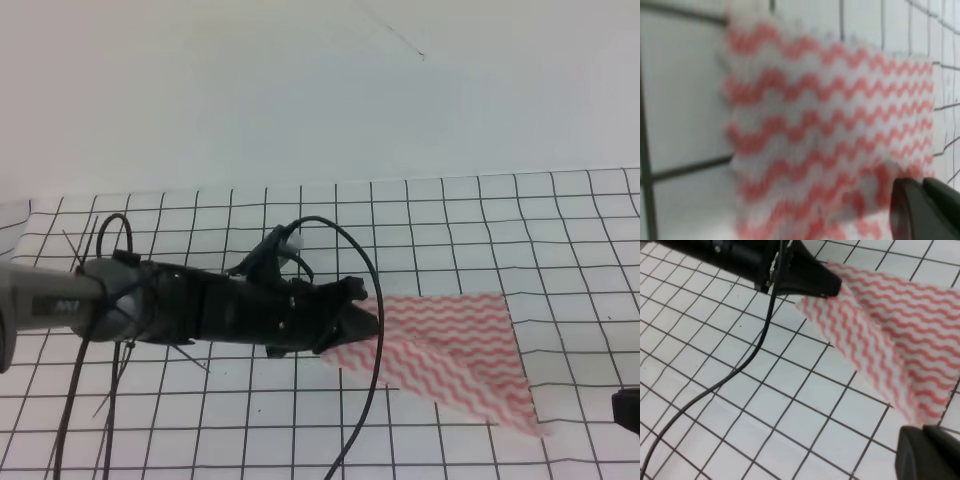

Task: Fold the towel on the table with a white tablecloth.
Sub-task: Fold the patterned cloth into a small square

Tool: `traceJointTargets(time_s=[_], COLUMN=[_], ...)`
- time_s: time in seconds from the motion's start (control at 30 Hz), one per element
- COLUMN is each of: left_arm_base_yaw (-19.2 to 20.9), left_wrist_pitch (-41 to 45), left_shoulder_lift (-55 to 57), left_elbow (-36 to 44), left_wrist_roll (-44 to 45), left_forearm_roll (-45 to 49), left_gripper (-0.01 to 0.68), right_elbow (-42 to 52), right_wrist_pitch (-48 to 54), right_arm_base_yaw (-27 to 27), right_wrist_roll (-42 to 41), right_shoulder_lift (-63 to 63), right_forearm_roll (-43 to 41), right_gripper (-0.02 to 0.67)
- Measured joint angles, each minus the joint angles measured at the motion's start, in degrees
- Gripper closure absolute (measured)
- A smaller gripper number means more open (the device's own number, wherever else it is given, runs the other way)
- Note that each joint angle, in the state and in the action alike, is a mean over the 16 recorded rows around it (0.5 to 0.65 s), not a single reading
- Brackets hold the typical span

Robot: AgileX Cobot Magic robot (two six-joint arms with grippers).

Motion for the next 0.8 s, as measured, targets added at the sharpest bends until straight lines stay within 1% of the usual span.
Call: traceJointTargets(time_s=[0.17, 0.5, 0.8], left_arm_base_yaw=[1.07, 3.85, 4.56], left_wrist_pitch=[-0.21, -2.01, -1.70], left_shoulder_lift=[0.25, 0.41, 1.44], left_elbow=[-1.40, -1.93, -2.12], left_wrist_roll=[-0.05, 0.17, 1.65], left_forearm_roll=[-1.68, -1.68, 0.33], left_gripper=[0.672, 0.672, 0.664], right_elbow=[0.00, 0.00, 0.00], right_wrist_pitch=[0.07, 0.05, 0.05], right_arm_base_yaw=[0.00, 0.00, 0.00], right_wrist_roll=[-0.01, 0.00, -0.05], right_shoulder_lift=[-0.02, 0.00, 0.02], right_forearm_roll=[-0.02, -0.17, -0.22], right_gripper=[0.641, 0.641, 0.641])
